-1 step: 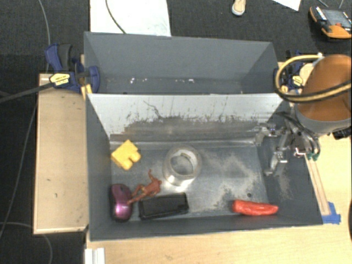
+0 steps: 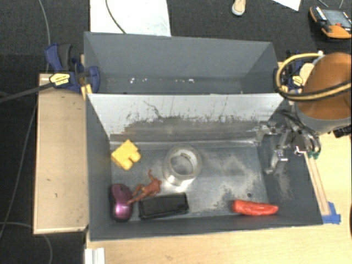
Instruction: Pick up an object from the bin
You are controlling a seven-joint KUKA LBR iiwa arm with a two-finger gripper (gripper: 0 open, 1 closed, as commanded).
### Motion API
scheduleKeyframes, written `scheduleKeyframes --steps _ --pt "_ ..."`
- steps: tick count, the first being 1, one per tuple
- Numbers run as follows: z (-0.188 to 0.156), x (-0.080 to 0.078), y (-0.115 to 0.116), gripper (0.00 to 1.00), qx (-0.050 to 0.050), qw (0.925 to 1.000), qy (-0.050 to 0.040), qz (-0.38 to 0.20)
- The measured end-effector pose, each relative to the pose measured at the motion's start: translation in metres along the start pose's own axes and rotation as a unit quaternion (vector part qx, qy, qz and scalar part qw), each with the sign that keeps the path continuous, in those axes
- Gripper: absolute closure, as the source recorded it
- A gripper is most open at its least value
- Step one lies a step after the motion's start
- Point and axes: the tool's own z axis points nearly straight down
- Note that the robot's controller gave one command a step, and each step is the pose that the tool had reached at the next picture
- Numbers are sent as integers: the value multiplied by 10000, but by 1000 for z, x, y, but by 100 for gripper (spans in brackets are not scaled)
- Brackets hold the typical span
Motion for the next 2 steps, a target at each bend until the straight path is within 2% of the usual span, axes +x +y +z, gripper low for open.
scheduleKeyframes --steps 1,2 --pt "88 81 -6 0 7 9943 -53 -1067" --pt "53 87 -11 0 17 9993 -76 -354"
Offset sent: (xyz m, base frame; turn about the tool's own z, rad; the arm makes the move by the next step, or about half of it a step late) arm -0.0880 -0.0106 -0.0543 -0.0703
